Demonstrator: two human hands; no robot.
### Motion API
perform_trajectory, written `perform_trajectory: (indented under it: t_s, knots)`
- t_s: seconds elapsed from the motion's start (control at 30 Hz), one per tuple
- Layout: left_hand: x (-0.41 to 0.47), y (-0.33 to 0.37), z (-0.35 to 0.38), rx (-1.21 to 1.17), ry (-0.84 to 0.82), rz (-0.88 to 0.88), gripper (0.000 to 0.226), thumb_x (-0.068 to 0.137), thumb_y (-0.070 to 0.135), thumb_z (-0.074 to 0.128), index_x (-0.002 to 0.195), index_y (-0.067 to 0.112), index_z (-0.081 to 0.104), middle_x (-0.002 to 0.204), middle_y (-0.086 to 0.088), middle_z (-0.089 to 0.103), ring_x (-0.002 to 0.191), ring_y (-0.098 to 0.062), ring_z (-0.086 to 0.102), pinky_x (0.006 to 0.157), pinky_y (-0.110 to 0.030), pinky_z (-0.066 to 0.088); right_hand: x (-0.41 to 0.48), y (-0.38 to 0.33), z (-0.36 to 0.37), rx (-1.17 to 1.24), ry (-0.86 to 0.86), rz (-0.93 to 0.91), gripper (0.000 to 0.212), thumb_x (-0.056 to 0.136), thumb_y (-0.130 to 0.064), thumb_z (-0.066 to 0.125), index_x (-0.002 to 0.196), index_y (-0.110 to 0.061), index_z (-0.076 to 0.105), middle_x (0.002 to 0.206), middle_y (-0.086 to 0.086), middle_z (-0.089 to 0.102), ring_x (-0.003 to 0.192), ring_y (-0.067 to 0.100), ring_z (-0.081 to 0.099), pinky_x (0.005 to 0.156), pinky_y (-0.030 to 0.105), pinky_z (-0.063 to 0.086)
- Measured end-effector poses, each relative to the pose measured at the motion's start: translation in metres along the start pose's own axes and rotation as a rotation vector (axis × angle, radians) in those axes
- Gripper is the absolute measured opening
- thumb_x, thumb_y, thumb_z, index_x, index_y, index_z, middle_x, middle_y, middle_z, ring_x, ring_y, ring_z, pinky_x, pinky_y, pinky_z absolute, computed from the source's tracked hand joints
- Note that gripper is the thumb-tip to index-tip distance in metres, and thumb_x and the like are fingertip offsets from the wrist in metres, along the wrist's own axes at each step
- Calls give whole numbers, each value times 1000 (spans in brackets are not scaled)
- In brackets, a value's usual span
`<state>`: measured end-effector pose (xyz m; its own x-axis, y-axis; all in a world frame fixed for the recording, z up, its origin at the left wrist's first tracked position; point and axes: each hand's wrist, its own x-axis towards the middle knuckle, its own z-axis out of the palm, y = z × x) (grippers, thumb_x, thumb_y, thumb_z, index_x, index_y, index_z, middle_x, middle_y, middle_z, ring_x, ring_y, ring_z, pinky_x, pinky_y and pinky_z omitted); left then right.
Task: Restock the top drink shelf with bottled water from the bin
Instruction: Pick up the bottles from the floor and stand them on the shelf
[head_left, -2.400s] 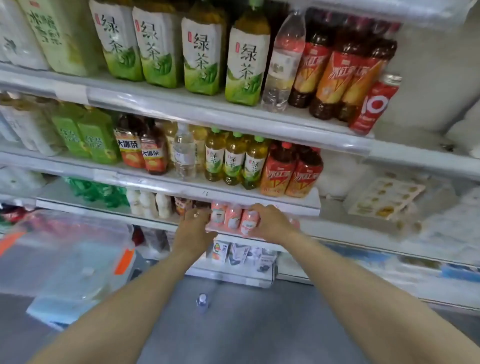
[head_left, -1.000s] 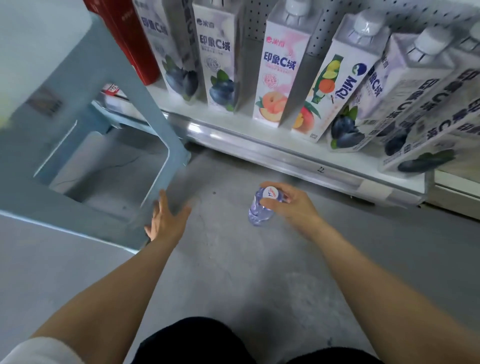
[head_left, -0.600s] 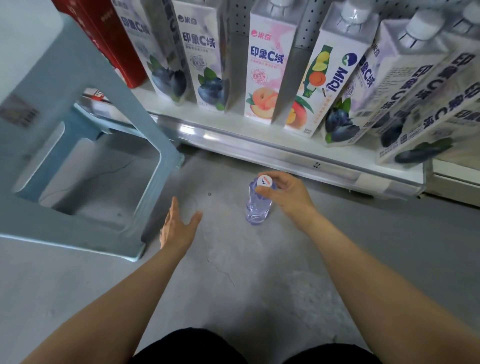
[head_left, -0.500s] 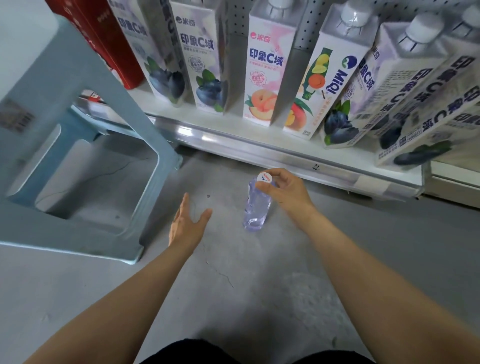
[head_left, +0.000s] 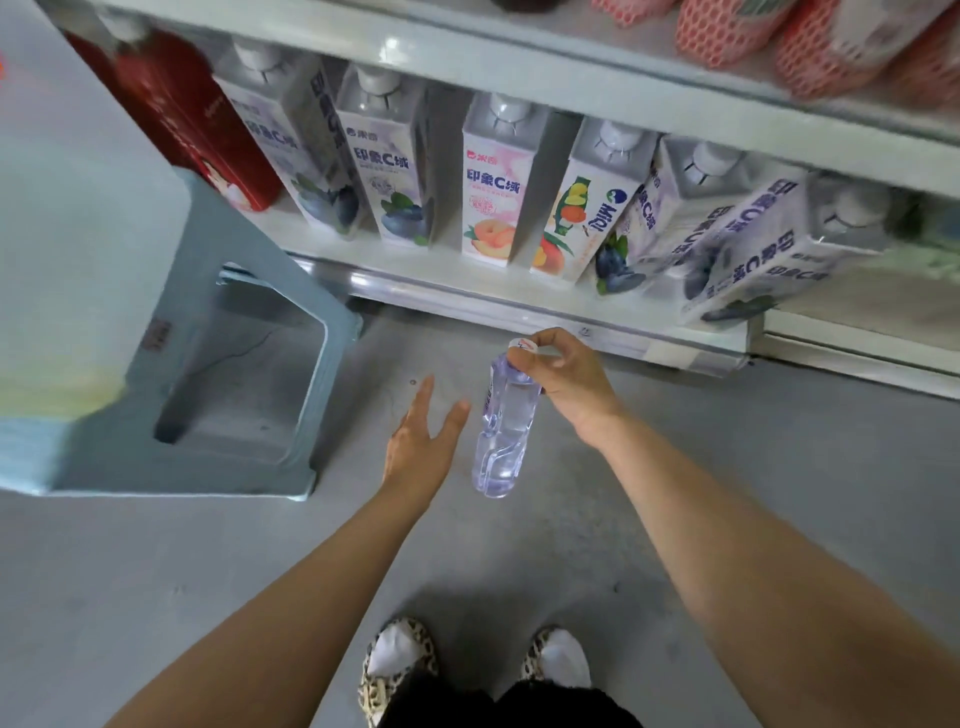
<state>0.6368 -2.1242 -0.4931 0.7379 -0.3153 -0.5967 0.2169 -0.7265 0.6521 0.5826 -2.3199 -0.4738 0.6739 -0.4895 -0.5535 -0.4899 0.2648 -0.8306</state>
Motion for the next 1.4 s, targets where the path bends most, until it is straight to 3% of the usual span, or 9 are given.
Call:
perform_trajectory:
  t_s: [0.23, 0.4, 0.53, 0.73, 0.83, 1.0, 1.2, 1.3, 1.4]
  knots:
    - [-126, 135, -76, -69, -17, 46, 65, 95, 63, 44, 154, 44, 24, 155, -2, 41, 141, -25, 41, 112, -42, 33, -121, -161, -27, -35, 48, -33, 15, 92, -17, 74, 93, -12, 60, 68, -16, 74, 60, -5, 67, 52, 8, 42]
    - [-225, 254, -145, -180, -21, 139, 60, 96, 63, 43, 151, 49, 25, 149, -2, 49, 130, -31, 51, 96, -33, 36, -212, -309, -42, -31, 97, -93, 21, 92, -21, 75, 98, -9, 59, 74, -8, 77, 61, 3, 69, 53, 14, 47]
    - [-295, 350, -206, -313, -47, 291, 64, 94, 63, 48, 152, 46, 28, 155, 10, 40, 140, -15, 41, 100, -22, 26, -279, -435, -48, -83, 175, -220, 34, 90, -36, 77, 106, -9, 65, 111, 8, 73, 93, 25, 65, 84, 37, 51]
    - [-381, 467, -297, -447, -169, 581, 77, 80, 71, 53, 150, 46, 34, 144, 15, 46, 124, 3, 48, 94, -16, 34, -374, -608, -52, -180, 229, -511, 30, 89, -49, 74, 89, -20, 67, 77, -22, 71, 71, -5, 63, 66, 13, 48]
    - [-412, 507, -335, -452, -232, 753, 77, 80, 67, 54, 150, 45, 32, 138, 16, 46, 102, 24, 53, 80, -1, 39, -422, -677, -50, -149, 210, -610, 37, 76, -63, 77, 84, -28, 69, 99, -6, 72, 97, 20, 66, 85, 40, 54]
    - [-444, 555, -382, -455, -285, 864, 79, 79, 71, 56, 150, 43, 36, 147, 8, 49, 125, -11, 50, 106, -40, 40, -491, -756, -48, -136, 177, -783, 43, 58, -78, 78, 78, -41, 72, 104, -7, 70, 108, 26, 67, 101, 57, 53]
    - [-482, 598, -419, -405, -383, 990, 73, 61, 87, 63, 127, 57, 53, 112, 30, 68, 115, -8, 58, 86, -33, 54, -555, -815, -50, -65, 201, -911, 45, 68, -64, 80, 94, -28, 74, 96, -2, 78, 91, 22, 75, 92, 57, 58]
    - [-497, 624, -425, -400, -445, 1016, 89, 62, 86, 64, 132, 31, 60, 120, 5, 71, 118, -27, 61, 98, -51, 50, -580, -840, -56, -21, 194, -938, 68, 63, -67, 85, 110, -21, 71, 116, 6, 76, 108, 33, 72, 93, 56, 58]
    - [-510, 649, -427, -420, -456, 1085, 83, 66, 78, 68, 130, 24, 63, 119, 1, 72, 117, -26, 62, 108, -51, 40, -593, -863, -65, 1, 222, -943, 55, 70, -65, 82, 105, -24, 75, 119, 4, 74, 106, 26, 72, 91, 48, 59]
